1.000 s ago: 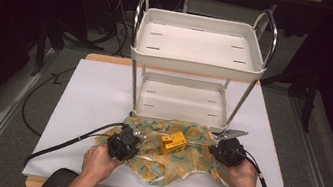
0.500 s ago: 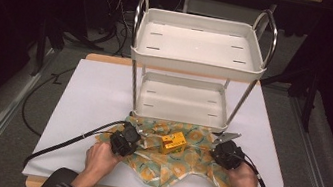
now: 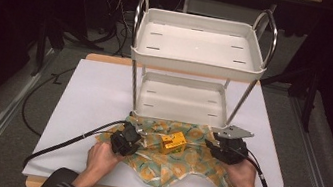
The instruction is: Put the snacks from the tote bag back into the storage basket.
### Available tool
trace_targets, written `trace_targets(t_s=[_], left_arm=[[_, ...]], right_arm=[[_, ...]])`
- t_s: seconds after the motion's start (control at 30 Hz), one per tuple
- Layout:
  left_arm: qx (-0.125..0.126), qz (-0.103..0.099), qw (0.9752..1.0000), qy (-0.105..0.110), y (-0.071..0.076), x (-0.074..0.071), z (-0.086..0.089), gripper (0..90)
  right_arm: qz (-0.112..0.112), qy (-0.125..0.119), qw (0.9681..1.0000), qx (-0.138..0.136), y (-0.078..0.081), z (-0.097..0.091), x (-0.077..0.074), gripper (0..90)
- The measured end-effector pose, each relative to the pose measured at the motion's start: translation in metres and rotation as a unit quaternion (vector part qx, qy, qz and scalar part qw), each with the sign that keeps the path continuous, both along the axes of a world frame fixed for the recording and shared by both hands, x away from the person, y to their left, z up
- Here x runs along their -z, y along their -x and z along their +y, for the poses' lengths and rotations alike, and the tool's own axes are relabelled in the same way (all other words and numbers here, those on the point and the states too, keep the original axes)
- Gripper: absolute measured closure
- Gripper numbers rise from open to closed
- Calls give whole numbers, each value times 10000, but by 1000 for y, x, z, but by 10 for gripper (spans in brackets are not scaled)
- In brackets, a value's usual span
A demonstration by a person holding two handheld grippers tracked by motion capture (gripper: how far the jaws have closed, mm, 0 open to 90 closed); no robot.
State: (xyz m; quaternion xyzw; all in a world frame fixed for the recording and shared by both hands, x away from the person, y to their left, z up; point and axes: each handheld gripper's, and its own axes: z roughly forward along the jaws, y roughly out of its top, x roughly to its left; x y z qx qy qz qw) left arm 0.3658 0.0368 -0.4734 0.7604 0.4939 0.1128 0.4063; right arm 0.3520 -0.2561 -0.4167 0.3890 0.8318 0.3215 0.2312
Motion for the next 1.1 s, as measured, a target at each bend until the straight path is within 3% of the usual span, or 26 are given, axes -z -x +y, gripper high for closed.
trace_targets(t_s=[0.1, 0.2, 0.33, 0.4, 0.47, 0.5, 0.67, 0.93, 1.1], left_arm=[[21, 67, 10000, 69, -3, 0, 2, 841], [-1, -3, 9999, 104, -1, 0, 2, 838], [-15, -71, 9999, 89, 0, 1, 2, 829], [-37, -72, 9999, 79, 0, 1, 3, 821], [-56, -72, 9999, 62, 0, 1, 3, 815], [-75, -74, 9999, 60, -1, 0, 3, 812], [-129, -13, 9998, 158, -4, 0, 7, 809], [-245, -59, 9993, 265, -6, -5, 14, 817], [-250, -156, 9991, 309, 0, -13, 17, 863]], right_arm=[[53, -80, 9999, -44, -4, 4, 3, 598], [134, -97, 9999, -46, -10, 8, 9, 582], [391, -268, 9988, -118, -21, 13, 19, 530], [642, -81, 9978, -133, -24, 14, 28, 514], [737, 342, 9965, -205, -24, 15, 38, 506], [791, 419, 9957, -226, -23, 14, 41, 504], [958, 252, 9948, -219, -24, 5, 46, 482], [919, 154, 9954, -209, -22, 1, 48, 488], [876, 246, 9956, -207, -19, 2, 47, 493]])
